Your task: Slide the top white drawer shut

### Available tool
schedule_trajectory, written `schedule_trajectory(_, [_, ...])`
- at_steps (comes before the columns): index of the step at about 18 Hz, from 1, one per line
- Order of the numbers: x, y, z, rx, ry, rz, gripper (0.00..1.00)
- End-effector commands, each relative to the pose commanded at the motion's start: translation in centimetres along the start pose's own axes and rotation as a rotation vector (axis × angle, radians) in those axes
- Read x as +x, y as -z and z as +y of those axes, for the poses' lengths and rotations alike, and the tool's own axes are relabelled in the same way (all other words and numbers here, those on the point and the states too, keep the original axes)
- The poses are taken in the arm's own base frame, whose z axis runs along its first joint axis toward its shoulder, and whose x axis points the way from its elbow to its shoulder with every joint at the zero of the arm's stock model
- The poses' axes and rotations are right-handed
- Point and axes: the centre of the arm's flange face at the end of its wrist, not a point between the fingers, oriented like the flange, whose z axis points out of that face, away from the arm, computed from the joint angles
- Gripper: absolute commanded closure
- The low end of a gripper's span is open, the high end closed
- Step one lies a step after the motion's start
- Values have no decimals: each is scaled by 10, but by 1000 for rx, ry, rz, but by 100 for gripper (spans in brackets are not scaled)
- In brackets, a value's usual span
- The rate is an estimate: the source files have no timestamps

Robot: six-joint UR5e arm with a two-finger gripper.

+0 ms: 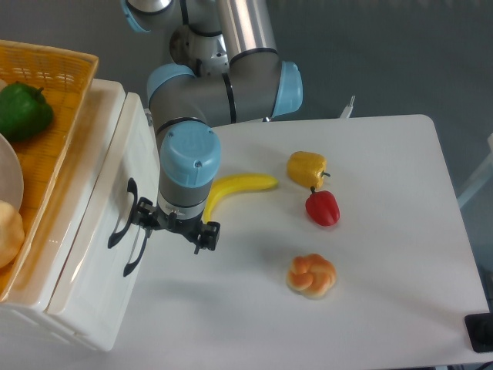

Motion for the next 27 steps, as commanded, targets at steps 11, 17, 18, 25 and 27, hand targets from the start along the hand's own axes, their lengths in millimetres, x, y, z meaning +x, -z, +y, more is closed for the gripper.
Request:
schedule_trajectory(11, [1, -1, 0, 3, 13, 11, 0])
schedule_trajectory(17, [0, 2, 0, 7, 15, 8, 0])
schedule_trajectory(18, [-1, 2, 1, 7, 16, 8, 0])
schedule_trajectory(25, [-21, 19, 6, 31, 34, -11, 0])
schedule_trajectory(27, [-33, 23, 9, 39, 46, -16, 0])
